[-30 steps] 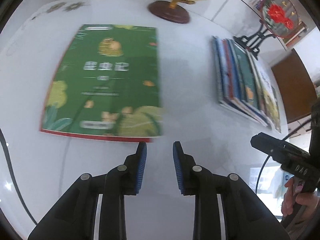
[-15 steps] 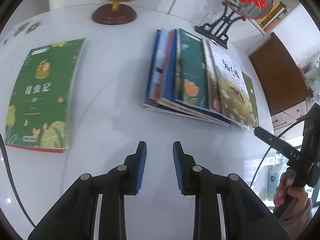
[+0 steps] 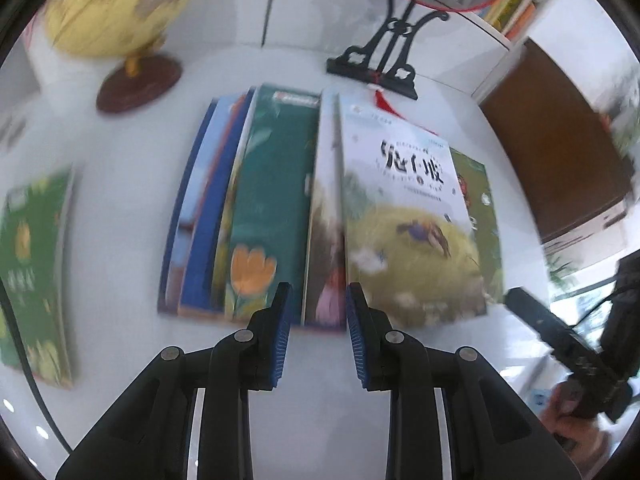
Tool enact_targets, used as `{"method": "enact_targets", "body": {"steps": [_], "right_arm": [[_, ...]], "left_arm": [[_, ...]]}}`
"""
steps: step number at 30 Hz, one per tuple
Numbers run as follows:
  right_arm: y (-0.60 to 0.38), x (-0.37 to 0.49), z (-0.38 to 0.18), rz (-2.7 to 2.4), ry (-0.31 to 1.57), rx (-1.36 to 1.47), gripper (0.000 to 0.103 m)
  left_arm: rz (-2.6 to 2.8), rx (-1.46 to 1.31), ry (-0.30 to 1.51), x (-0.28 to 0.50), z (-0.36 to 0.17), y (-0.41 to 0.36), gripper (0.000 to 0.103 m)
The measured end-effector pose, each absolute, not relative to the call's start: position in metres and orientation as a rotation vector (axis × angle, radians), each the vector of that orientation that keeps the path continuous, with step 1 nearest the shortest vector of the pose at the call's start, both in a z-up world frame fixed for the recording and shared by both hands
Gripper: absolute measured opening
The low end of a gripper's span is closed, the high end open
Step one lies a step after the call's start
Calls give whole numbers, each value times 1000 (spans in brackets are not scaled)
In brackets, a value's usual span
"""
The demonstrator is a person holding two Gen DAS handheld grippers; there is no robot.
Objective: Organize books
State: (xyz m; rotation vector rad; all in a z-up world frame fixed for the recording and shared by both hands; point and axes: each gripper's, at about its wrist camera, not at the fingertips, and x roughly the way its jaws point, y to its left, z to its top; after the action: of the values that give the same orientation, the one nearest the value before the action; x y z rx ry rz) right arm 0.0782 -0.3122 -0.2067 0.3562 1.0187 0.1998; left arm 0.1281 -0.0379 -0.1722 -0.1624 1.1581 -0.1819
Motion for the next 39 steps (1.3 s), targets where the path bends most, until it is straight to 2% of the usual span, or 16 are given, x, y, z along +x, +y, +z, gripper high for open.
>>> {"method": "enact_targets", "body": {"steps": [5,24,29,32,33,34,35,36,39], "right_arm": [[-318,93,-202,238,950,315,54],[-305,132,-250,333,1050,270,54],[-306,136,-254,350,1043,280,56],[-307,138,-255,370,1035,275,65],[-307,139,-258,370,1053,274,74],[-307,139,-257,384,1046,281,79],[-307,141,-258,399,1054,294,81],[-308,142,-258,408,1054,307,83],[-307,144,-257,427,1054,324,90]], "left_arm": [[-139,-40,1095,142,-171,-56,25],[-25,76,1033,165,-196,-75,25],[-11,68,1008,167,-199,-77,27],[-9,73,994,169,-201,-80,31],[-7,72,991,169,-201,-80,33],[3,73,986,169,-201,-79,39],[22,70,983,169,-202,-77,49],[27,55,986,170,-203,-73,54],[-6,-43,1020,174,-206,-59,56]]}}
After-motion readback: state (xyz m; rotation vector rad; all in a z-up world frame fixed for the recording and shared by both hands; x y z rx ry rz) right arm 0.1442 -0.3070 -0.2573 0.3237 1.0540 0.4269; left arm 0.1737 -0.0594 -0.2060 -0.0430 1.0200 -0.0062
